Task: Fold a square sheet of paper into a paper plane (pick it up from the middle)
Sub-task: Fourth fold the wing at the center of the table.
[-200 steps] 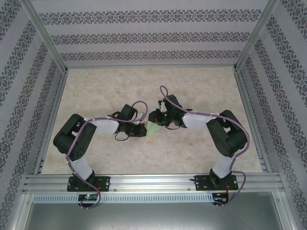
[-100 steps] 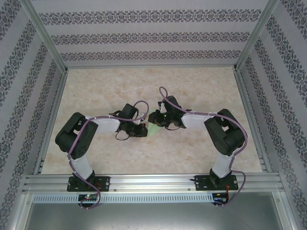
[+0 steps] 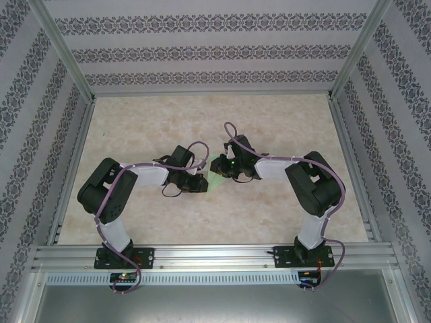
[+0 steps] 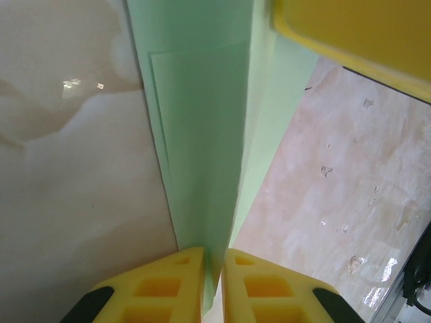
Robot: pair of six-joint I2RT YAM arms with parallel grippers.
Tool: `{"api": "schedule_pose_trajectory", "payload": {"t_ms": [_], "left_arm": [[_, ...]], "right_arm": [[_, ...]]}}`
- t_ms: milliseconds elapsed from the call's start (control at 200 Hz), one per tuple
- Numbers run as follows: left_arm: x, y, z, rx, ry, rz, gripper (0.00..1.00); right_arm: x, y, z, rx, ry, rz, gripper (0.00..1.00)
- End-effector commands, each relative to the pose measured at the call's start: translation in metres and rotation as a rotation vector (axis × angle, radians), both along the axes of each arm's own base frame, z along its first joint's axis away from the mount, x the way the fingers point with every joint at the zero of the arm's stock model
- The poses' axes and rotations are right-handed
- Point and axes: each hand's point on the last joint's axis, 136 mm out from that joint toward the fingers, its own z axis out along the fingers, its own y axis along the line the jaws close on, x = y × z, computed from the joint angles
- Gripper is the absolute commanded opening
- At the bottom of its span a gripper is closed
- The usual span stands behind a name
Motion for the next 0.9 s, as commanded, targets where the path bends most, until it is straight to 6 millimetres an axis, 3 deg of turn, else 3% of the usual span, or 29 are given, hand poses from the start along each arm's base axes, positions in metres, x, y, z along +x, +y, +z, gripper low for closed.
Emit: {"api": "schedule_pose_trajectory", "payload": {"t_ms": [0, 260, 530, 894], "left_arm": [[0.001, 0.006, 0.004, 0.008, -0.016, -0.004, 0.16], [0.003, 0.005, 0.007, 0.005, -0.028, -0.010, 0.03], [0.004, -0.002, 0.014, -0.039, -0.006, -0.012, 0.01], [0.002, -0.006, 0.015, -0.068, 0.021, -0.023, 0.01]], "right_arm": [[0.012, -0.002, 0.001, -0.008, -0.015, -0.030, 0.19], [0.011, 0.000, 0.004, 0.006, -0.021, -0.022, 0.20], [-0.002, 0.021, 0.027, 0.087, -0.051, 0.057, 0.22], [0.008, 0.014, 0.008, 0.052, -0.024, 0.009, 0.22]]}}
